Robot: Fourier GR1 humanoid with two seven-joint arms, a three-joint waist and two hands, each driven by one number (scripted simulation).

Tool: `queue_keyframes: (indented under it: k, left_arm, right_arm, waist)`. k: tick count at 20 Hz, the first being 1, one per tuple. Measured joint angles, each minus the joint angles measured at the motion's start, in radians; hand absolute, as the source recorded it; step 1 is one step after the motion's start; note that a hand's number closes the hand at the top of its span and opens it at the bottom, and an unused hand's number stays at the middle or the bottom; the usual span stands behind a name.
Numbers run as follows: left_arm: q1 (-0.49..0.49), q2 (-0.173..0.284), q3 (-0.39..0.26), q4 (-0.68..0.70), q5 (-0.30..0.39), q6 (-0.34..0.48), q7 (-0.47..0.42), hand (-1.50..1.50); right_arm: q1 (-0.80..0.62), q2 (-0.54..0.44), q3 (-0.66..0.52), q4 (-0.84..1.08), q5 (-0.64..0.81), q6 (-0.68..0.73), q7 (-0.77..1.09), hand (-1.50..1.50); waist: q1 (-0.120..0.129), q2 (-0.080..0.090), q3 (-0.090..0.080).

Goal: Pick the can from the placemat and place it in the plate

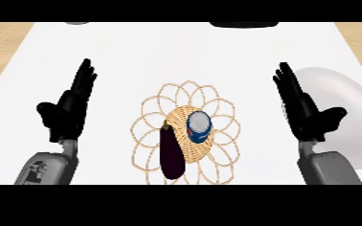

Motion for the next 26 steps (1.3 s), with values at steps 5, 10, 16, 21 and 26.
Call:
queue_keyframes:
  k: [5,10,16,21,26]
  left_arm:
    - [0.029,-0.026,-0.022,0.062,0.024,-0.03,0.053,0.0]
    - [0.091,-0.063,-0.059,0.101,0.075,-0.086,0.101,0.0]
    - [0.127,-0.071,-0.049,0.076,0.103,-0.116,0.102,0.0]
    - [0.147,-0.071,-0.037,0.067,0.108,-0.132,0.103,0.0]
    - [0.158,-0.074,-0.035,0.058,0.103,-0.126,0.109,0.0]
  right_arm:
    - [-0.215,-0.017,0.022,-0.025,-0.039,0.133,0.034,1.5]
    - [-0.408,-0.104,0.035,0.06,0.097,0.169,-0.017,-1.5]
    - [-0.504,-0.056,-0.032,0.289,0.074,0.262,-0.231,-1.5]
    - [-0.552,-0.098,-0.03,0.353,0.105,0.377,-0.281,-1.5]
    - [-0.615,-0.199,0.067,0.327,0.204,0.504,-0.213,-1.5]
  waist:
    - [0.039,0.014,-0.003]
    - [0.061,0.019,-0.008]
    - [0.041,0.015,-0.001]
    - [0.025,0.01,0.001]
    - [0.019,0.006,0.0]
